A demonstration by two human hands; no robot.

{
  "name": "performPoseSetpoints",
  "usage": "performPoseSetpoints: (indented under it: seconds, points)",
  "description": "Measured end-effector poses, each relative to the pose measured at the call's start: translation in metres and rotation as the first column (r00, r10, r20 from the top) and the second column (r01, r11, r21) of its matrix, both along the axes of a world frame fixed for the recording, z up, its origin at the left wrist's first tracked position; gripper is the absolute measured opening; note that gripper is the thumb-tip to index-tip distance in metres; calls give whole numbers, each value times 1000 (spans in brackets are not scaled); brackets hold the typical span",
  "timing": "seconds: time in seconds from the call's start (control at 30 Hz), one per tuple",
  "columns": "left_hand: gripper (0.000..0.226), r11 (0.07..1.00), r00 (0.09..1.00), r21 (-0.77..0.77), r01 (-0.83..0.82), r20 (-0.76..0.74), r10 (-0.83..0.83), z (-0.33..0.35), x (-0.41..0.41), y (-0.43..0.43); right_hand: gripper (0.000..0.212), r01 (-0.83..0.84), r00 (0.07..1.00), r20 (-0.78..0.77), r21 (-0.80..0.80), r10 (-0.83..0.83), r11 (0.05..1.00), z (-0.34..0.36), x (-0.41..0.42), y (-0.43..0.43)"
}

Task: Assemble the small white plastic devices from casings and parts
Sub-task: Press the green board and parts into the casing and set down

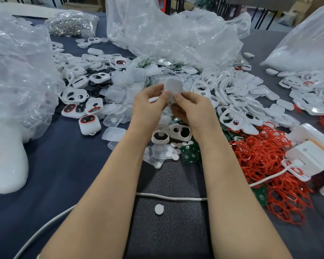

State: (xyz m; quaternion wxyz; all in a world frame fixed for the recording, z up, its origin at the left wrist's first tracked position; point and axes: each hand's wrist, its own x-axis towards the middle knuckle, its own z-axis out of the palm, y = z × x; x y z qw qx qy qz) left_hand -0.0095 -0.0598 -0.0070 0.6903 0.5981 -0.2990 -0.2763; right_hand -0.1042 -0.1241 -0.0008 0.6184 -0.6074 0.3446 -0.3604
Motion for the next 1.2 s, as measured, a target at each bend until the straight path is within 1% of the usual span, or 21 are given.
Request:
performPoseSetpoints:
  seconds: [0.1, 0.17, 0.23, 0.33, 0.4, 0.47, 0.53, 0.6, 0.67, 0.73, 0.8, 0.87, 0.97, 1.07, 1.2]
  points:
    - [31, 996, 985, 84, -33, 170, 18, 1, -2, 2, 9, 0, 1000, -26, -27, -1, 1000, -2, -1, -3]
    - [25, 994, 974, 106, -37, 224, 12, 2, -2, 3, 9, -11, 1000, -22, -18, 10, 1000, -3, -1, -5]
    - [15, 994, 979, 98, -55, 203, 34, 2, -4, 3, 11, -20, 1000, 2, 20, 20, 1000, -4, 0, -5]
    - [17, 992, 989, 99, -85, 133, 71, 1, -5, 3, 11, -27, 1000, 17, 54, 26, 998, -4, 2, -5]
    - [12, 993, 990, 93, -77, 123, 65, 1, -4, 3, 9, -28, 1000, 7, 43, 28, 999, -5, 1, -5]
    - [1, 994, 986, 84, -70, 156, 56, 3, -3, 3, 7, -26, 1000, -13, 14, 26, 1000, -6, -1, -5]
    - [3, 993, 974, 95, -71, 223, 48, 4, -2, 4, 11, -4, 1000, -12, -13, 4, 1000, -5, -1, -6]
    - [6, 992, 962, 108, -60, 272, 29, 4, -1, 4, 16, 43, 999, -1, -64, -43, 997, -4, -3, -9]
    - [13, 993, 956, 114, -43, 294, 8, 5, -1, 4, 13, 66, 998, 2, -121, -66, 990, -4, -5, -11]
    - [20, 994, 959, 103, -35, 284, 5, 6, -2, 4, 12, 69, 998, 2, -147, -70, 987, -4, -5, -11]
    - [19, 997, 969, 71, -32, 248, 14, 7, -4, 4, 13, 83, 997, 20, -145, -81, 986, -4, -5, -10]
    - [11, 997, 969, 47, -54, 245, 41, 8, -4, 5, 12, 88, 996, 39, -134, -84, 987, -3, -6, -10]
    - [11, 995, 949, 49, -88, 308, 69, 6, -4, 4, 9, 29, 999, 28, -130, -26, 991, -1, -5, -8]
    - [10, 995, 931, 83, -56, 363, 22, 7, -7, 3, 8, -51, 999, 14, -102, 53, 994, -1, -3, -2]
    - [9, 992, 923, 105, -64, 383, 19, 6, -6, 3, 11, -21, 999, 25, -96, 24, 995, 2, 1, 2]
